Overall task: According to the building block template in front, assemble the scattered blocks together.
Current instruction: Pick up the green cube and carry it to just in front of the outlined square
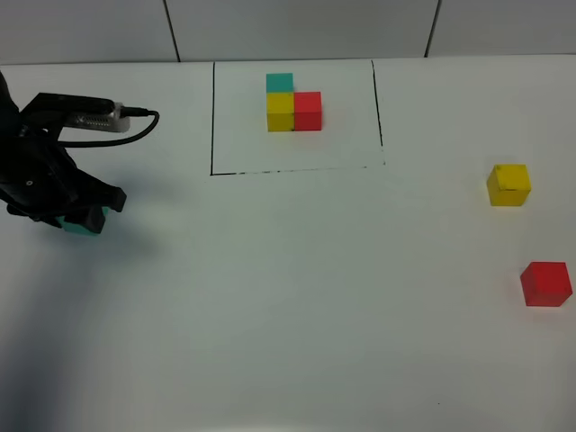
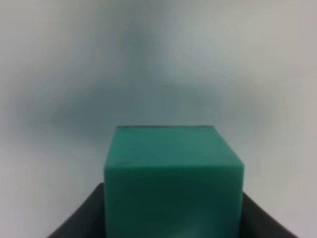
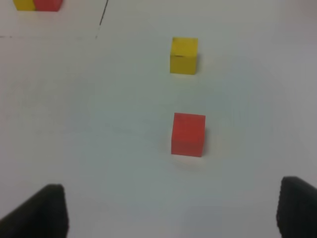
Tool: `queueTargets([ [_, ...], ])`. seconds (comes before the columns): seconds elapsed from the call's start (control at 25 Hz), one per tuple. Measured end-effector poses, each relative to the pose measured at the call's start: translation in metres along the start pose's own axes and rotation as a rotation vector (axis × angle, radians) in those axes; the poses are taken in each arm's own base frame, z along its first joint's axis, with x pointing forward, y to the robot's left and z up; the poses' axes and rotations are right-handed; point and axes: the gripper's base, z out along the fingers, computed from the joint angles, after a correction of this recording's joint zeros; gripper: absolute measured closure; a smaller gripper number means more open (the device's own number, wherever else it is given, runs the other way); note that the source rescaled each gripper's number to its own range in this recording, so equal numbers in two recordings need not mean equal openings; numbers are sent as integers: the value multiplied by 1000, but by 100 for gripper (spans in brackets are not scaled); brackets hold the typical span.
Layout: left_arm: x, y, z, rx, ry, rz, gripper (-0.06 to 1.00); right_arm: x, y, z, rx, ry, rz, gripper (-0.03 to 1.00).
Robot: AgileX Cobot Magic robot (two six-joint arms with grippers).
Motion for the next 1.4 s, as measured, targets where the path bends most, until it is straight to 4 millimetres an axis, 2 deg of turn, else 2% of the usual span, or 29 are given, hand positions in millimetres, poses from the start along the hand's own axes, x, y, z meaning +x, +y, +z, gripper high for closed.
queueTargets([
  [0.32,-27,-39,-17,15,-45,195,93,0,0,0,0,0,0,18],
  [0.84,-74,-123,-9,16,63,671,93,0,0,0,0,0,0,18],
  [1.08,-91,-148,-6,7,70,814,93,0,0,0,0,0,0,18],
  [1.4,-109,-160,1,35,89,913,93,0,0,0,0,0,0,18],
])
